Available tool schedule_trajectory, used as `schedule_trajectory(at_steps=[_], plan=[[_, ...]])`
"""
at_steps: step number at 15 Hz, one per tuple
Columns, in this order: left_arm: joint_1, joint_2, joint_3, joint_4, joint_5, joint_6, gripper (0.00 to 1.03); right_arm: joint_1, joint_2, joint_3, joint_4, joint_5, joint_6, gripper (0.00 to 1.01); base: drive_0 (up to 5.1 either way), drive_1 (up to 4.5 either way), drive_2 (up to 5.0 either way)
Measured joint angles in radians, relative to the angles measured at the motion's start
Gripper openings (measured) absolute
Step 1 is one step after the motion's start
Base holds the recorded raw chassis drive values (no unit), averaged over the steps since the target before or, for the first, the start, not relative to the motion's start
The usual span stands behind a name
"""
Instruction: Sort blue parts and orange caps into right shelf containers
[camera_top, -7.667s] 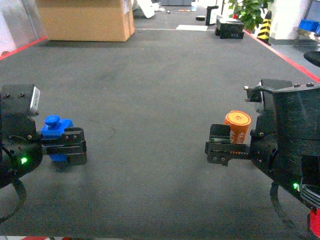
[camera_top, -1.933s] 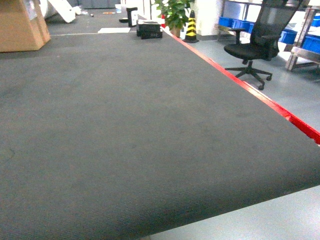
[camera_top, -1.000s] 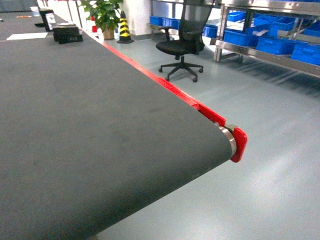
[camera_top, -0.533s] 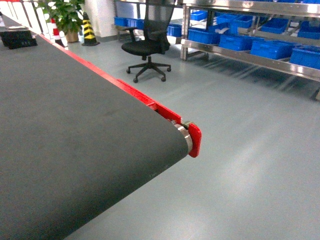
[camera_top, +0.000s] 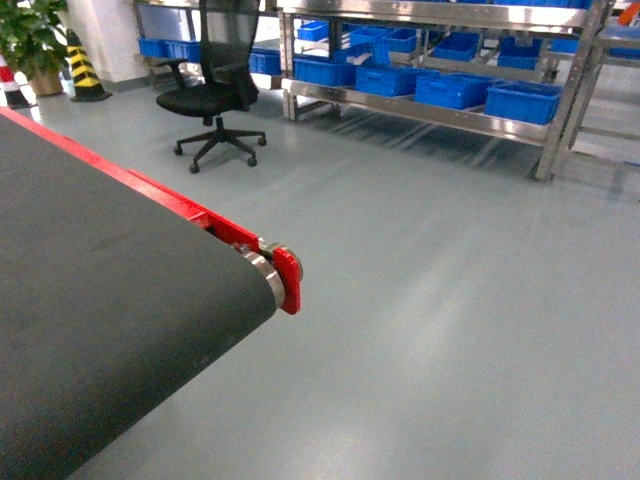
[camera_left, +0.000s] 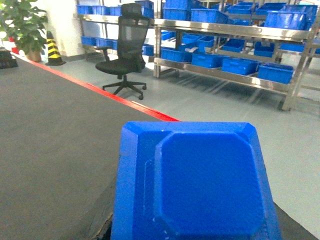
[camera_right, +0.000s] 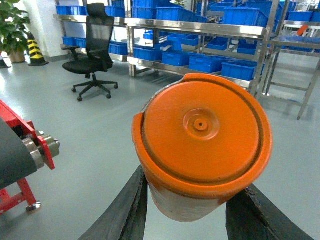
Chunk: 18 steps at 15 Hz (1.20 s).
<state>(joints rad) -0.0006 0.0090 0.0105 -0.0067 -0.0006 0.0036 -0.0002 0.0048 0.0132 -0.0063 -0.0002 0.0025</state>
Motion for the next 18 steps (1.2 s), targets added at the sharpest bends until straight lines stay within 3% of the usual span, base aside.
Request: schedule_trajectory(at_steps=[18], plan=[[0.000,0.000,0.000,0.000,0.000,0.000,0.43,0.000,0.000,0.000,0.000,0.000,0.000,0.39,-1.6,-1.63,-1.6]])
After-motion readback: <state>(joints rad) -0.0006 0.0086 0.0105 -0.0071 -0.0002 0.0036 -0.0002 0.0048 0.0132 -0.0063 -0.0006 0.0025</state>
